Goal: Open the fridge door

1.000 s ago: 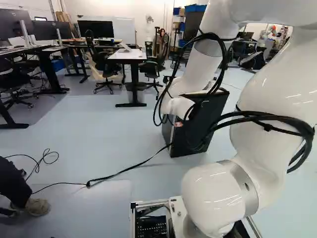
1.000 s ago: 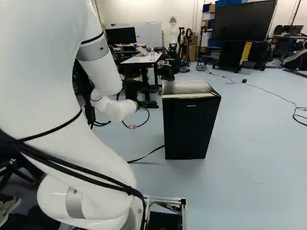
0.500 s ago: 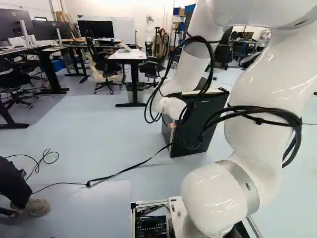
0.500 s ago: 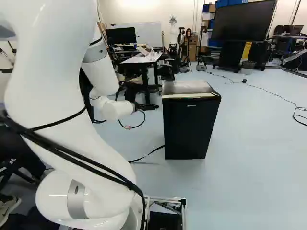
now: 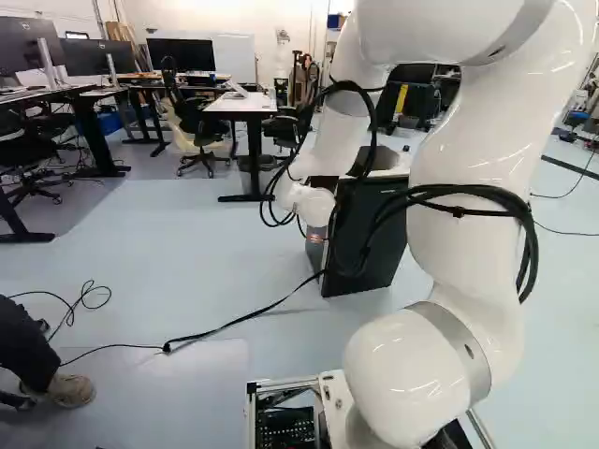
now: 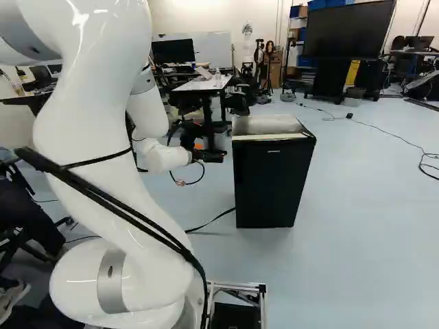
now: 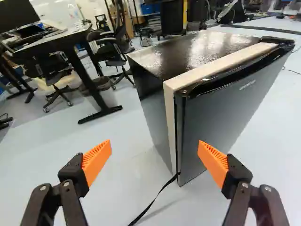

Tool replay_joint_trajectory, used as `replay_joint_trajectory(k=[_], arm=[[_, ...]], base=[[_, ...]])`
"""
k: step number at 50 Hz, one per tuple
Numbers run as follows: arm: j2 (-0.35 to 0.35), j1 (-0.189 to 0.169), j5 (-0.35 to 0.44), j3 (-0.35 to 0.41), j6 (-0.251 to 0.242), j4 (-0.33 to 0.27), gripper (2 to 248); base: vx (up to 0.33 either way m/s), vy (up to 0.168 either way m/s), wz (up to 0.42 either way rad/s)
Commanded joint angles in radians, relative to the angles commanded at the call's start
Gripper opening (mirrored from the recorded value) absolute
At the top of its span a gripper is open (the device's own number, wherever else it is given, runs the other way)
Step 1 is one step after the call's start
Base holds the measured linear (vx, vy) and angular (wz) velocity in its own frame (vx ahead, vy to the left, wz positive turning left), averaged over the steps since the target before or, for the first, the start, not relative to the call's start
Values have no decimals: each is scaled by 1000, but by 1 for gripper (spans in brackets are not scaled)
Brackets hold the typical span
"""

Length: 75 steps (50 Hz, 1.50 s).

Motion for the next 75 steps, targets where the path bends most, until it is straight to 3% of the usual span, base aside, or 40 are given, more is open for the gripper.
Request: replay_joint_trajectory(k=[38, 61, 75], arm=[[-222, -7, 228, -167, 0, 355, 247], [-282, 37, 240, -208, 0, 375, 247], [-321, 40, 240, -268, 0, 394, 247]], base=[[0, 0, 0], [0, 0, 0], [0, 0, 0]])
